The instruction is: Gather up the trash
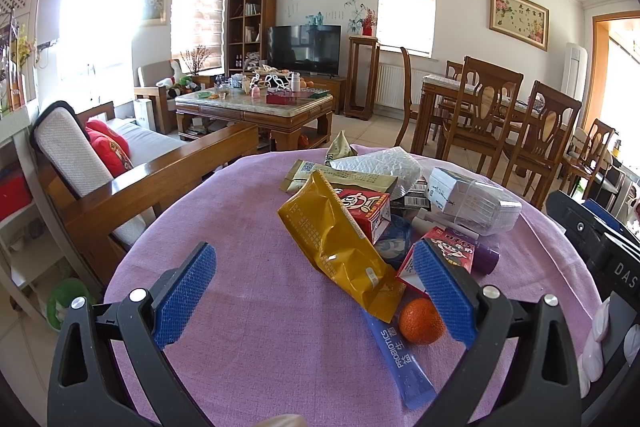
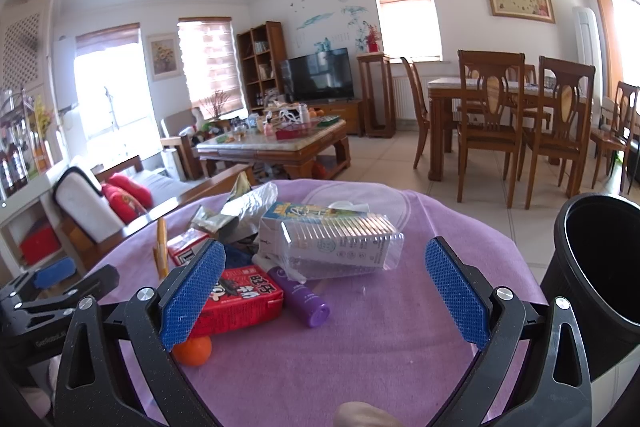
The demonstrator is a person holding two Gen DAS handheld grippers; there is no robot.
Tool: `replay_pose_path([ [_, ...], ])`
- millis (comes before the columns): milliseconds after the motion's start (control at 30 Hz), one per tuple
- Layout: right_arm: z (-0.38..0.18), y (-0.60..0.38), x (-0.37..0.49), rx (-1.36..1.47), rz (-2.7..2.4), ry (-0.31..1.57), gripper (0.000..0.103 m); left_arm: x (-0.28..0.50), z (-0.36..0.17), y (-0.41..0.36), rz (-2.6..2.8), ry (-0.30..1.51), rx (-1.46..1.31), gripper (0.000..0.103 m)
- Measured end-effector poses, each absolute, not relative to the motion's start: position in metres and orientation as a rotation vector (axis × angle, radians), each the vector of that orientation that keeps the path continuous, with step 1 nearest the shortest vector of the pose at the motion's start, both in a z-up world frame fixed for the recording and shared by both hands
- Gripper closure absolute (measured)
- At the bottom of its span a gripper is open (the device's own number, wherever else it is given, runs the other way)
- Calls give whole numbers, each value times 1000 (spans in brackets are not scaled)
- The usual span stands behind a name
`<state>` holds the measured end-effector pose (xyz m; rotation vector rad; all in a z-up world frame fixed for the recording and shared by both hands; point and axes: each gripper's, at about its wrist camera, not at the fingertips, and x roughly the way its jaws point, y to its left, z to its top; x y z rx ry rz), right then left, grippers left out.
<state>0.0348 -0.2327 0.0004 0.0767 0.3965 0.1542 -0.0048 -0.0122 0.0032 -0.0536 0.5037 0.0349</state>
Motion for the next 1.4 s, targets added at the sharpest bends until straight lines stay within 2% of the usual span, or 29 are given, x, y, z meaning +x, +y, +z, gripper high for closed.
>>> replay_pose_path([
  [600, 0, -236, 38, 107, 154, 412, 4, -2, 0, -8, 48, 520, -73, 5],
  [733, -6, -248, 51, 169, 173, 495, 4, 2, -2, 3, 62, 548, -125, 5],
  [1067, 4, -259, 92, 53, 252, 667, 4, 58, -5, 28, -110, 762, -257, 5],
  [1300, 0, -271, 152, 148, 354, 816, 4, 86, -12, 19, -125, 860, -313, 7],
  [1333, -2, -273, 162, 174, 363, 840, 4, 89, -15, 18, -119, 870, -315, 8],
  [1367, -5, -276, 170, 197, 375, 861, 4, 91, -17, 17, -110, 882, -309, 15],
  [1400, -8, -274, 178, 207, 391, 887, 4, 92, -20, 16, -97, 894, -305, 28],
])
